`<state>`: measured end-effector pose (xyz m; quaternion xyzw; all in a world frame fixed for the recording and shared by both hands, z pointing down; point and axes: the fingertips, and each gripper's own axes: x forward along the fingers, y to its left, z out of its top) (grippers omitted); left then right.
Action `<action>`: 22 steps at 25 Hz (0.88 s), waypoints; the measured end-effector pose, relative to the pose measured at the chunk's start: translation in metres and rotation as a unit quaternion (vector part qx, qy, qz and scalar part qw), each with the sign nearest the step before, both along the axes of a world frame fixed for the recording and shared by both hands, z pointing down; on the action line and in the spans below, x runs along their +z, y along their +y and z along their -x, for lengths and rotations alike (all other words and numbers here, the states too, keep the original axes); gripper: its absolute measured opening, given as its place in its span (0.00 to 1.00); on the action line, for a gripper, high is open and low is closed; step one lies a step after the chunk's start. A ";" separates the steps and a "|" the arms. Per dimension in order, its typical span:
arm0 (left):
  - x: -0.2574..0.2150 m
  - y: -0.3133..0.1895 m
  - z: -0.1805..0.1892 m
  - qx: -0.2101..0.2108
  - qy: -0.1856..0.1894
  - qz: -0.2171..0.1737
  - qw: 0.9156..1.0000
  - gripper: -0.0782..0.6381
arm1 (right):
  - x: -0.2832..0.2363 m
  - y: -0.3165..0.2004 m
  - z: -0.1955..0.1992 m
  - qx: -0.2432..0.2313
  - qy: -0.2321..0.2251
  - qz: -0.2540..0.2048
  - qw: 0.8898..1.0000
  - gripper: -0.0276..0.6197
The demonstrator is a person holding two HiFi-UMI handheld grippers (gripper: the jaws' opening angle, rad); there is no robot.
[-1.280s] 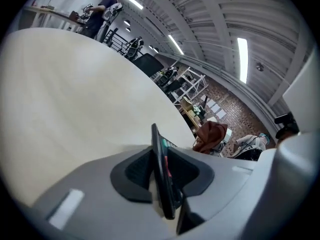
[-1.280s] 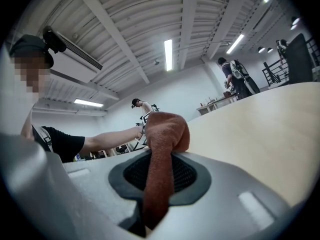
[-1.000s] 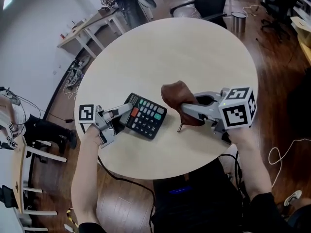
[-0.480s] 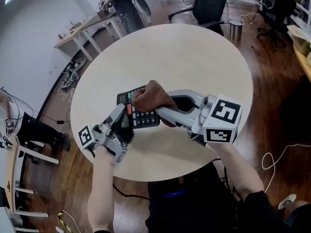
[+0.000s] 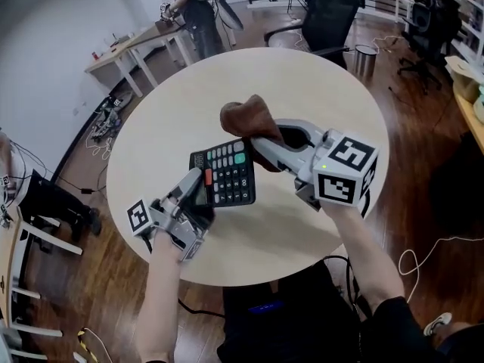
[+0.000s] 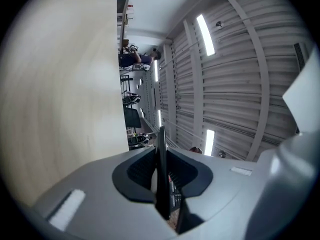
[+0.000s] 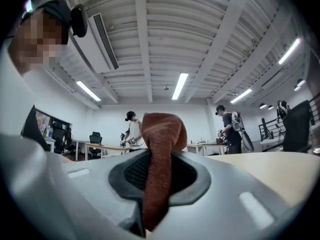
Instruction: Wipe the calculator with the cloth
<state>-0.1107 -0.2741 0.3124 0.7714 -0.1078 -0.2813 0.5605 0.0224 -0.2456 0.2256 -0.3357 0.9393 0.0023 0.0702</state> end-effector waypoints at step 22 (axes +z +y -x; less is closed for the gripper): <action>-0.003 -0.009 0.016 -0.053 0.028 0.040 0.997 0.20 | -0.016 -0.021 0.021 0.000 0.076 -0.027 0.997 0.14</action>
